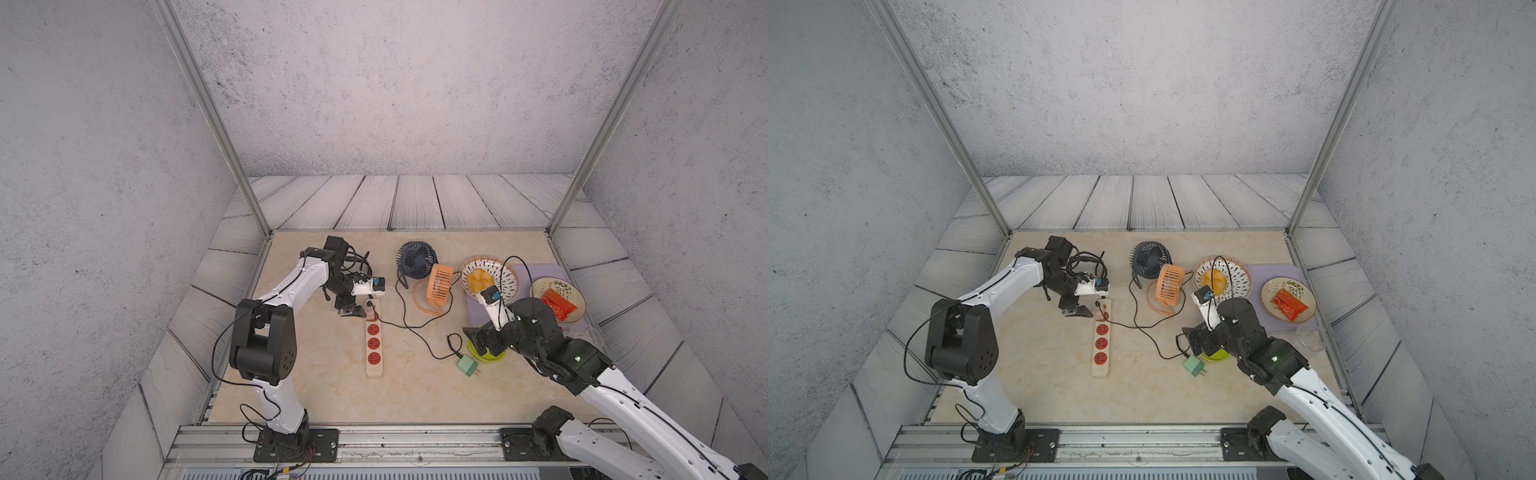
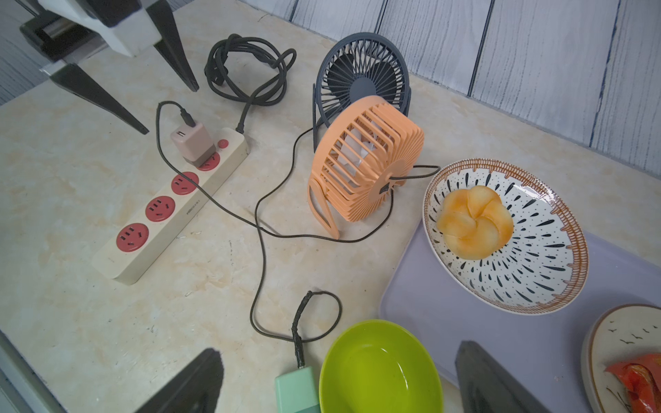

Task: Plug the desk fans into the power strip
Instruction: Insert the plug into the socket.

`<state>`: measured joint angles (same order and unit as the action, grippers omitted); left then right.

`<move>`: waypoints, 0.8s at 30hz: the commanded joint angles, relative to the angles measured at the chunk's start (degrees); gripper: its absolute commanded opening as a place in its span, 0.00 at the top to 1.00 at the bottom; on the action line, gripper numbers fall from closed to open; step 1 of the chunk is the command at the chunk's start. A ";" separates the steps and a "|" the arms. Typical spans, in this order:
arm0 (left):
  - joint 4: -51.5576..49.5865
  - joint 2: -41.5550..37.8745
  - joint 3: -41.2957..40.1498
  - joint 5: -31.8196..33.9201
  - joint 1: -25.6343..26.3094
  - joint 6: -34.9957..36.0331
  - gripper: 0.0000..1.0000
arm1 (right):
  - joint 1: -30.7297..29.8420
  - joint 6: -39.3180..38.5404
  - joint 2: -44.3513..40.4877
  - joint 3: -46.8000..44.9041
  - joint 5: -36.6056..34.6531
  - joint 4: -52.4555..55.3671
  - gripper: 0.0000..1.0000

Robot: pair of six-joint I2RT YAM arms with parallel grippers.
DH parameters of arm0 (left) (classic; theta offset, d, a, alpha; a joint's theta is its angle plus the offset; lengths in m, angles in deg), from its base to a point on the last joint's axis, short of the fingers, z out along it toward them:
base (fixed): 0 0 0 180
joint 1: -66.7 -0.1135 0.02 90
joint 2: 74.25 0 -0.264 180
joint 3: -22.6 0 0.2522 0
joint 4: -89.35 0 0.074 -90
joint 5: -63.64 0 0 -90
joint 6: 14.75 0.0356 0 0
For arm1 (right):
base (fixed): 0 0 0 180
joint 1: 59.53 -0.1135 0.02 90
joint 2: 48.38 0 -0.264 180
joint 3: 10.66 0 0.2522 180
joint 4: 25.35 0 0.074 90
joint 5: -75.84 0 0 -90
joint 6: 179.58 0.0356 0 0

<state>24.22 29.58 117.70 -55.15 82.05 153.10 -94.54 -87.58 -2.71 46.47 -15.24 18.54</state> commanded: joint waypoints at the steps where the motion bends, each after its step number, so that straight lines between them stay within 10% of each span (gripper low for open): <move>1: -2.10 1.96 1.14 2.31 1.62 1.95 0.17 | 0.29 -0.39 0.00 -0.57 -0.65 0.01 0.04; 24: -1.06 7.30 3.07 7.20 5.31 -2.95 0.39 | 0.35 -0.30 -0.61 -0.58 -0.95 0.59 0.04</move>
<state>25.18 35.97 118.84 -47.94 86.53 151.07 -94.38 -87.66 -2.89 46.12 -15.41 18.58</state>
